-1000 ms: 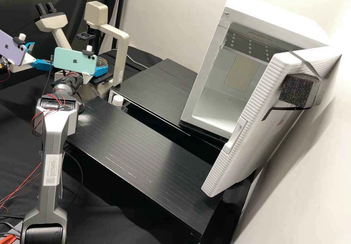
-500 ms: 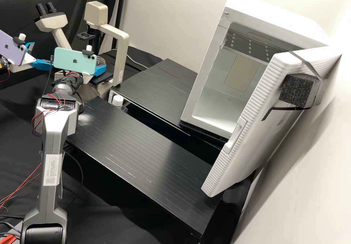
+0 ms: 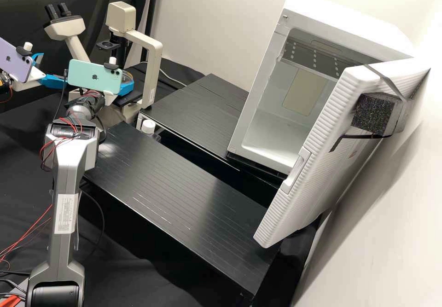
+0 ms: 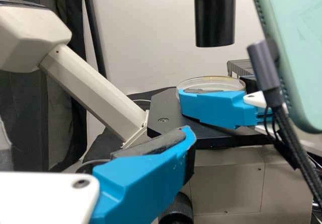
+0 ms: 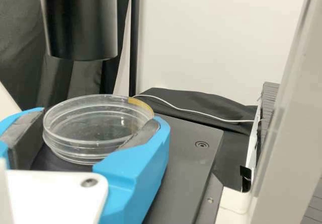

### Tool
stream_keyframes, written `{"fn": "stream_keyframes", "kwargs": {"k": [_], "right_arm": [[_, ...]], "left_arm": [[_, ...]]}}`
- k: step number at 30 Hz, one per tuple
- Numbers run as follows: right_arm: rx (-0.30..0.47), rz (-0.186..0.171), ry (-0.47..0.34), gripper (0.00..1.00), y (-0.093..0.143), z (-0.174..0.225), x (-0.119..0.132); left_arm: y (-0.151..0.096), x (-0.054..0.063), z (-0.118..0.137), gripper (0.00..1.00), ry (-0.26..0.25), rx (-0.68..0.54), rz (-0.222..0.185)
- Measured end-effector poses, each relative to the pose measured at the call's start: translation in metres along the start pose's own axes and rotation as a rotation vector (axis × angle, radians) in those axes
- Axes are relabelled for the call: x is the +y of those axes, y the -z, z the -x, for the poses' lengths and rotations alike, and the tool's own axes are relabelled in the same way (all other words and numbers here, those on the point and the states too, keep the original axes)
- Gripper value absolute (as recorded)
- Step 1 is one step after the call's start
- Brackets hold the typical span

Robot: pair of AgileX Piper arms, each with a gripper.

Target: Move the petri dish to the bench.

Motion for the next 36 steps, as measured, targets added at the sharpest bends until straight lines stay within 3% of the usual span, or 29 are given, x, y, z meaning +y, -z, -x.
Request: {"fn": "stream_keyframes", "kwargs": {"k": [10,20,27,33,36], "right_arm": [[0.06,-0.009,-0.011,0.0,-0.008,0.014,0.006],[0.117,-0.036,-0.019,0.0,-0.012,0.058,0.024],[0.187,-0.034,-0.142,0.0,-0.011,0.107,0.052],[0.276,0.007,-0.263,0.0,-0.009,0.155,0.074],[0.287,0.011,-0.283,0.0,-0.014,0.173,0.074]], "left_arm": [[0.0,0.0,0.0,1.0,0.0,0.0,0.0],[0.0,0.0,0.0,1.0,0.0,0.0,0.0],[0.0,0.0,0.0,1.0,0.0,0.0,0.0],[0.0,0.0,0.0,1.0,0.0,0.0,0.0],[0.0,0.0,0.0,1.0,0.0,0.0,0.0]]}}
